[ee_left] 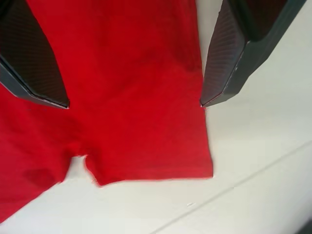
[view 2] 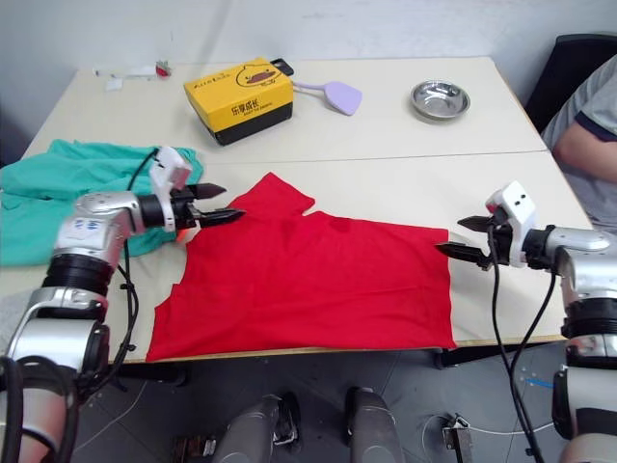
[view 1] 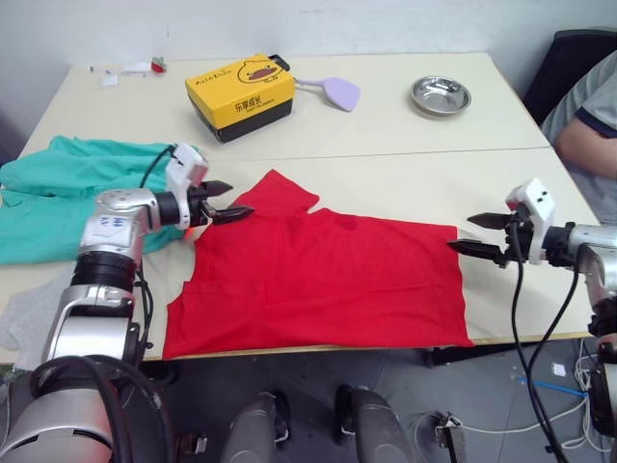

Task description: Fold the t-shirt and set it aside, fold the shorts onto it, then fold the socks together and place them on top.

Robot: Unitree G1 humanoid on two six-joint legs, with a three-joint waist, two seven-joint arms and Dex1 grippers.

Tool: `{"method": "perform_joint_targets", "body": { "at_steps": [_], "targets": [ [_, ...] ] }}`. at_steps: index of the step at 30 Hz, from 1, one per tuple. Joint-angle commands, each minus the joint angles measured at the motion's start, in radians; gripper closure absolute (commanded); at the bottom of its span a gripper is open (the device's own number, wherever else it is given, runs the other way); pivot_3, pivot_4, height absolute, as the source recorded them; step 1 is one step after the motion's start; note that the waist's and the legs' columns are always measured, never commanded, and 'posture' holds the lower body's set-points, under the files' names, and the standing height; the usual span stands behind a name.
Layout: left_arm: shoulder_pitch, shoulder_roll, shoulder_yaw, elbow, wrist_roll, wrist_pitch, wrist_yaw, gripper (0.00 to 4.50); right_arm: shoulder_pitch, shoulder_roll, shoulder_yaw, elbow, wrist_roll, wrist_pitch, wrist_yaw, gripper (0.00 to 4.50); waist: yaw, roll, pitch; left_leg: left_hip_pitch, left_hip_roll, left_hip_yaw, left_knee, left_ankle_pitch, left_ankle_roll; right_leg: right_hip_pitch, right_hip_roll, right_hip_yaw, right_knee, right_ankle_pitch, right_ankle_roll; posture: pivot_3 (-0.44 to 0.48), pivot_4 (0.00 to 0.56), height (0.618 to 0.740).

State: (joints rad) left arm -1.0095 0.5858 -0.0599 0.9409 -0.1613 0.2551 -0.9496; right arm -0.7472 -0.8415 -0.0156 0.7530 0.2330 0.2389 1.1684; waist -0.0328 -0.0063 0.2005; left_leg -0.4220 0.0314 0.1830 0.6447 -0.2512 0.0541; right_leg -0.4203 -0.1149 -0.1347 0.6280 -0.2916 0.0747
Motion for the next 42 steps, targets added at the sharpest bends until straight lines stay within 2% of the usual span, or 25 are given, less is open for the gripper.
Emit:
{"method": "perform_joint_targets", "body": {
  "at_steps": [1, 12, 15, 17, 20, 25, 27, 32, 42],
  "targets": [
    [-0.067, -0.011, -0.001, 0.129, 0.057, -0.064, 0.015, 0.02, -0.072, 0.012, -0.005, 0.069, -0.035, -0.021, -0.019, 0.0, 0.0, -0.001, 0.0, 0.0, 0.0, 0.0, 0.002, 0.0, 0.0, 0.0, 0.0, 0.001, 0.0, 0.0, 0.0, 0.0, 0.15, 0.74],
    [-0.137, -0.039, 0.032, 0.284, 0.131, -0.106, 0.088, 0.02, -0.165, 0.066, 0.023, 0.203, -0.125, 0.024, -0.042, 0.0, 0.003, -0.002, 0.001, -0.002, -0.002, -0.001, 0.007, 0.0, 0.0, -0.005, -0.013, 0.004, 0.011, 0.0, -0.001, 0.0, 0.15, 0.74],
    [-0.149, -0.05, 0.04, 0.304, 0.135, -0.091, 0.085, 0.0, -0.174, 0.065, 0.029, 0.225, -0.136, 0.039, -0.031, 0.6, 0.002, -0.002, 0.001, -0.002, -0.002, 0.0, 0.008, 0.0, 0.001, -0.005, -0.013, 0.004, 0.012, 0.0, -0.001, 0.0, 0.15, 0.74],
    [-0.153, -0.059, 0.046, 0.314, 0.137, -0.082, 0.084, 0.0, -0.176, 0.066, 0.029, 0.236, -0.143, 0.034, -0.029, 1.26, 0.002, -0.002, 0.001, -0.002, -0.002, 0.0, 0.009, 0.001, 0.001, -0.005, -0.013, 0.003, 0.013, 0.0, -0.001, 0.0, 0.15, 0.74],
    [-0.154, -0.069, 0.039, 0.319, 0.157, -0.084, 0.077, 0.59, -0.182, 0.068, 0.028, 0.252, -0.154, 0.033, -0.03, 2.28, 0.002, -0.002, 0.001, -0.002, -0.003, 0.0, 0.009, 0.001, 0.001, -0.005, -0.014, 0.003, 0.014, 0.0, -0.001, 0.0, 0.15, 0.74],
    [-0.155, -0.077, 0.037, 0.332, 0.183, -0.099, 0.104, 2.16, -0.189, 0.07, 0.018, 0.259, -0.157, 0.023, -0.03, 4.05, 0.002, -0.001, 0.001, -0.002, -0.003, 0.0, 0.009, 0.001, 0.001, -0.005, -0.014, 0.003, 0.015, 0.0, -0.001, 0.0, 0.15, 0.74],
    [-0.149, -0.078, 0.051, 0.333, 0.181, -0.114, 0.117, 2.77, -0.189, 0.067, 0.012, 0.258, -0.154, 0.008, -0.035, 4.5, 0.002, -0.002, 0.001, -0.002, -0.003, 0.0, 0.009, 0.001, 0.001, -0.005, -0.014, 0.003, 0.015, 0.0, -0.001, 0.0, 0.15, 0.74],
    [-0.145, -0.075, 0.11, 0.326, 0.129, -0.12, 0.081, 4.39, -0.185, 0.055, -0.006, 0.245, -0.143, -0.025, -0.043, 4.5, 0.002, -0.002, 0.001, -0.002, -0.003, 0.0, 0.01, 0.001, 0.001, -0.005, -0.014, 0.003, 0.015, 0.0, -0.001, 0.0, 0.15, 0.74],
    [-0.106, -0.025, 0.154, 0.275, 0.105, -0.193, -0.028, 4.46, -0.129, 0.008, -0.064, 0.133, -0.096, -0.003, -0.005, 4.5, 0.001, -0.002, 0.001, -0.002, -0.003, 0.0, 0.009, 0.001, 0.001, -0.006, -0.013, 0.002, 0.016, 0.0, -0.001, 0.0, 0.15, 0.74]
  ]
}}
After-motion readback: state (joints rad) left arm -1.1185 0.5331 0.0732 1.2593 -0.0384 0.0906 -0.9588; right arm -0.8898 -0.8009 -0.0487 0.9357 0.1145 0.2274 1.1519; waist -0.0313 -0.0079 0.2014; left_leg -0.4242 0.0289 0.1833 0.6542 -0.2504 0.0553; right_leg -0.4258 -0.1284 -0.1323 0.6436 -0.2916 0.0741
